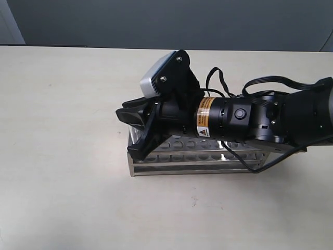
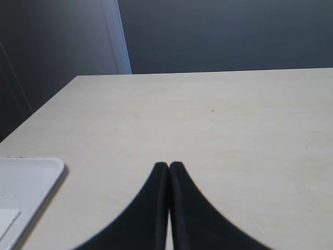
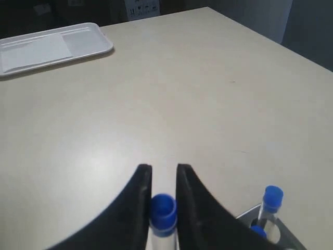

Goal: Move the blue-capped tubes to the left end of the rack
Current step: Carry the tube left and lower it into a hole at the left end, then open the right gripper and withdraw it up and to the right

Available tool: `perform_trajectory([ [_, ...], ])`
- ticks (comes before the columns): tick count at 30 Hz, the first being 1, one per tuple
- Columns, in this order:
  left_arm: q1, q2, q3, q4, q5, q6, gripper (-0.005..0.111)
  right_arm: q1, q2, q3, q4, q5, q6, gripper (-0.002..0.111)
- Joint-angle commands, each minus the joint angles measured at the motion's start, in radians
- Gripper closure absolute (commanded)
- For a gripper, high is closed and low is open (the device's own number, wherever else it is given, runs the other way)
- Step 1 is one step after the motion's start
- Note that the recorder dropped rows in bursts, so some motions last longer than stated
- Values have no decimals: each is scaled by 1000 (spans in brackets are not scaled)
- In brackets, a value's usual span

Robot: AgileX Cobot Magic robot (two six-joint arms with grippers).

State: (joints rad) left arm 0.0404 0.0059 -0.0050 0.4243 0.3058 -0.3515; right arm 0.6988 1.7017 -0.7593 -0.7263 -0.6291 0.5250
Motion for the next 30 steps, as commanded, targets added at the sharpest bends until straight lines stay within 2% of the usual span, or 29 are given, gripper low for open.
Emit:
perform_trajectory([
  [1, 2, -6, 2, -1, -2, -5, 106, 1, 1, -4, -13, -1, 10, 101],
  [4, 2, -6, 2, -1, -2, -5, 106, 1, 1, -4, -17, -1, 17, 87],
  [7, 2, -6, 2, -1, -2, -5, 106, 1, 1, -4, -15, -1, 17, 80],
  [23, 2, -6, 2, -1, -2, -5, 106, 1, -47, -4, -12, 0, 28, 79],
  [26, 2, -6, 2, -1, -2, -5, 106, -1, -118, -4, 56, 109, 14, 79],
  [30, 2, -6, 2, -1, -2, -5, 106, -1, -226, -4, 181, 401, -78, 79],
])
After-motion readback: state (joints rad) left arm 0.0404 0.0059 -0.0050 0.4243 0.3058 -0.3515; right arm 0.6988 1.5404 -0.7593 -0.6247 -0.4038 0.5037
